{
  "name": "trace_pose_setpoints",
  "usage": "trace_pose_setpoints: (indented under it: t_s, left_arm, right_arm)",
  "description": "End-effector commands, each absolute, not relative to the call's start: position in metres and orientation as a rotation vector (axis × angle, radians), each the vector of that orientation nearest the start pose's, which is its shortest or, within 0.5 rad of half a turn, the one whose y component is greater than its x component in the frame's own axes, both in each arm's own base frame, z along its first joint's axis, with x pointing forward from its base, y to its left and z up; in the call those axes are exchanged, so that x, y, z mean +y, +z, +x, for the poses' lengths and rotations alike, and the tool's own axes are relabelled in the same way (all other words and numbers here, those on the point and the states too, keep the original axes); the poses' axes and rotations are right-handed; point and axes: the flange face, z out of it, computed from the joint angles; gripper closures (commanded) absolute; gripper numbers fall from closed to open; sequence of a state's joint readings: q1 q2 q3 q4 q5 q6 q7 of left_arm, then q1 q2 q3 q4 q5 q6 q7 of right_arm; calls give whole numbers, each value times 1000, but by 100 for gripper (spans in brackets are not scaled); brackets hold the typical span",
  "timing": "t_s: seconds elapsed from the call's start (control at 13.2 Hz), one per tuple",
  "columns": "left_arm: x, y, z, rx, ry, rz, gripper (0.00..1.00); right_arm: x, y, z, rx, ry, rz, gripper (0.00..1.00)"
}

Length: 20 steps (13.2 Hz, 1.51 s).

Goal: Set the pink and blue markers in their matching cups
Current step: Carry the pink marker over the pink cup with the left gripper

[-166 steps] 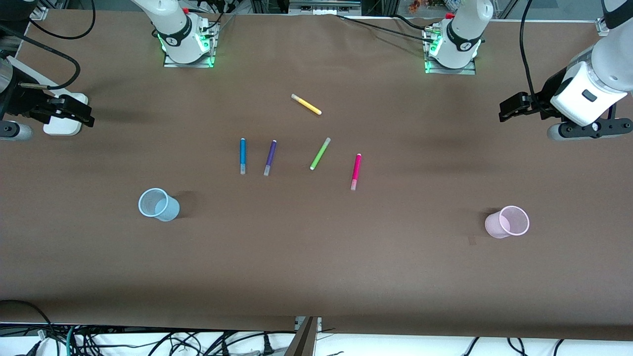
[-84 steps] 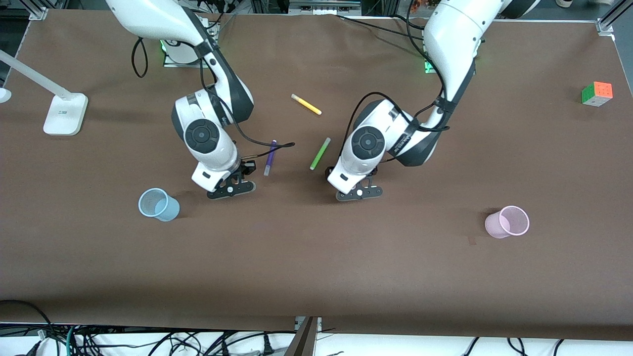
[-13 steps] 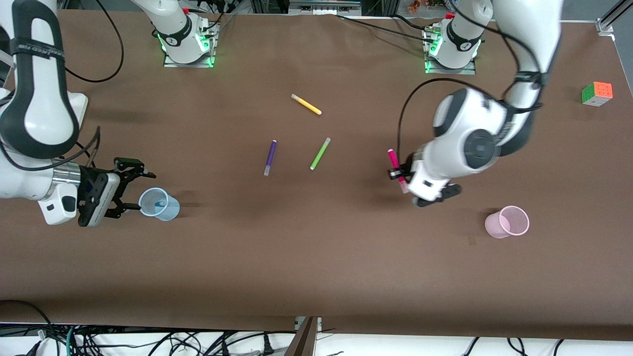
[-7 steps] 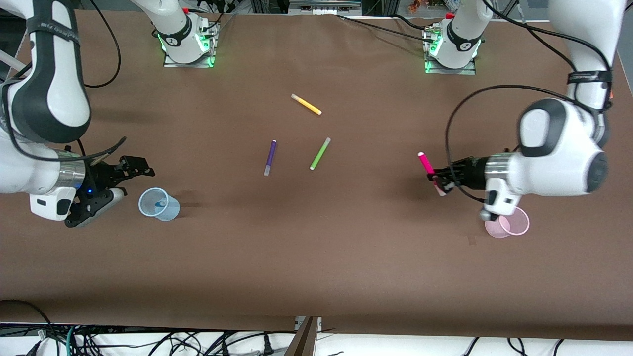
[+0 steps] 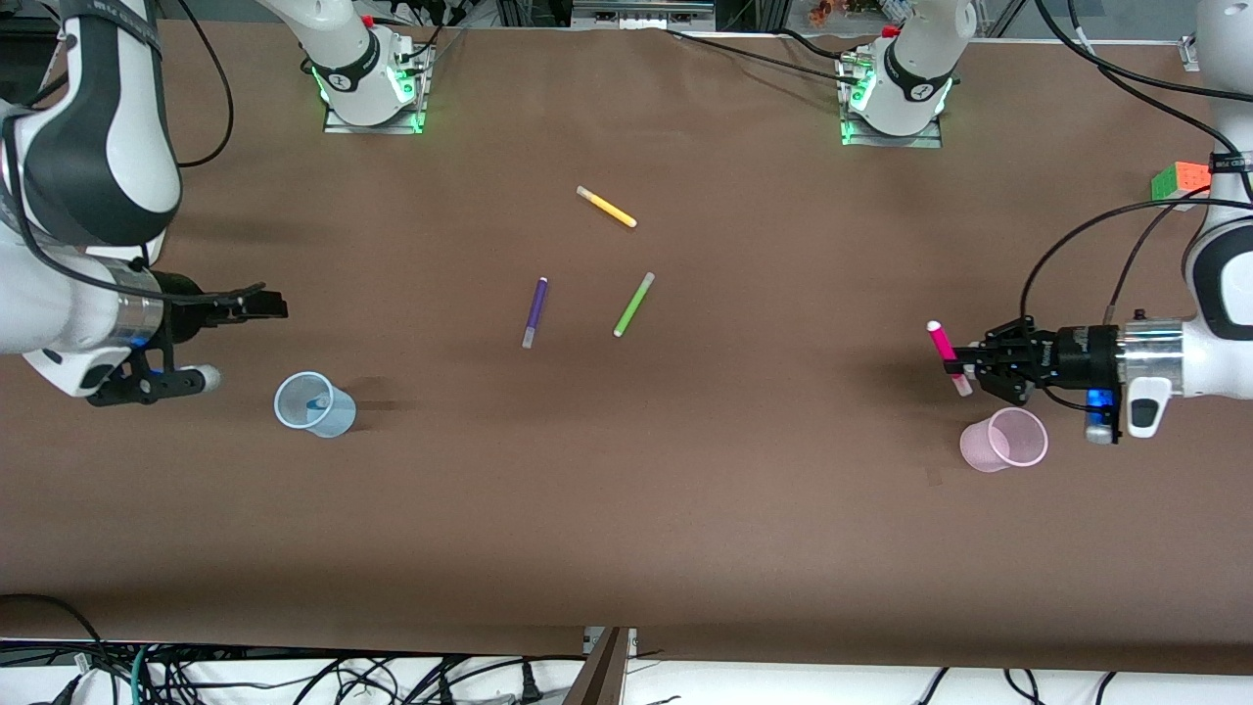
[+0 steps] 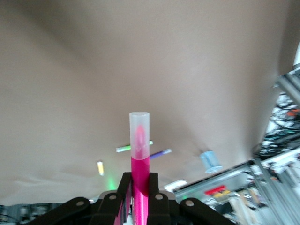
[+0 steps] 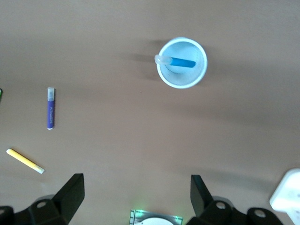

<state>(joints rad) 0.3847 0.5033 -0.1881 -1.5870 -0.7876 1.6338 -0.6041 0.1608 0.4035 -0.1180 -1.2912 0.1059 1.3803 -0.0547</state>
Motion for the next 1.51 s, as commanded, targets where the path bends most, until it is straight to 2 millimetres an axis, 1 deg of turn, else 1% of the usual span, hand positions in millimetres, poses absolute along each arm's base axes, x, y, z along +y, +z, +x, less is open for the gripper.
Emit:
trace_pose_setpoints:
  t_s: [0.0,0.08,0.15,0.23,0.3,0.38,0.45,0.53,0.61,0.83,0.98,1.21,1.44]
  left_arm:
    - [117,335,645,1119,-722,1829,100]
    - [131,328,642,1123,-719,1785,100]
    - [149,316,638,1128,-731,1714,100]
    - [162,302,634,1124,-753,1651,100]
    - [176,289,629,1121,-747,1629,100]
    - [182,280,626,1108,-738,1624,100]
    - [189,272,624,1109,-734,1610,100]
    - [200,259,619,1124,-740,1566,100]
    - [204,249,617,1126,-749,1535,100]
    - [209,237,616,1094,-723,1536,100]
    - [220,228,624,1080,-691,1528,100]
    - [226,209,632,1020,-640,1548,100]
    - [230,206,634,1009,-620,1553,100]
  right_arm:
    - [46,543,620,-134,417,-3064,0]
    - [39,551,611,-130,409,-3054,0]
    - [31,560,600,-116,396,-3061,0]
    - [18,571,590,-94,376,-3092,0]
    - [1,592,578,-58,332,-3121,0]
    - [-10,605,570,-29,299,-3127,0]
    - [-14,609,566,-21,296,-3127,0]
    - [-16,613,567,-11,268,-3134,0]
    - [-23,624,566,5,198,-3150,0]
    - [-32,631,562,28,168,-3155,0]
    - [-29,628,559,21,186,-3158,0]
    - [-30,625,553,26,198,-3159,0]
    - [-31,620,544,35,231,-3167,0]
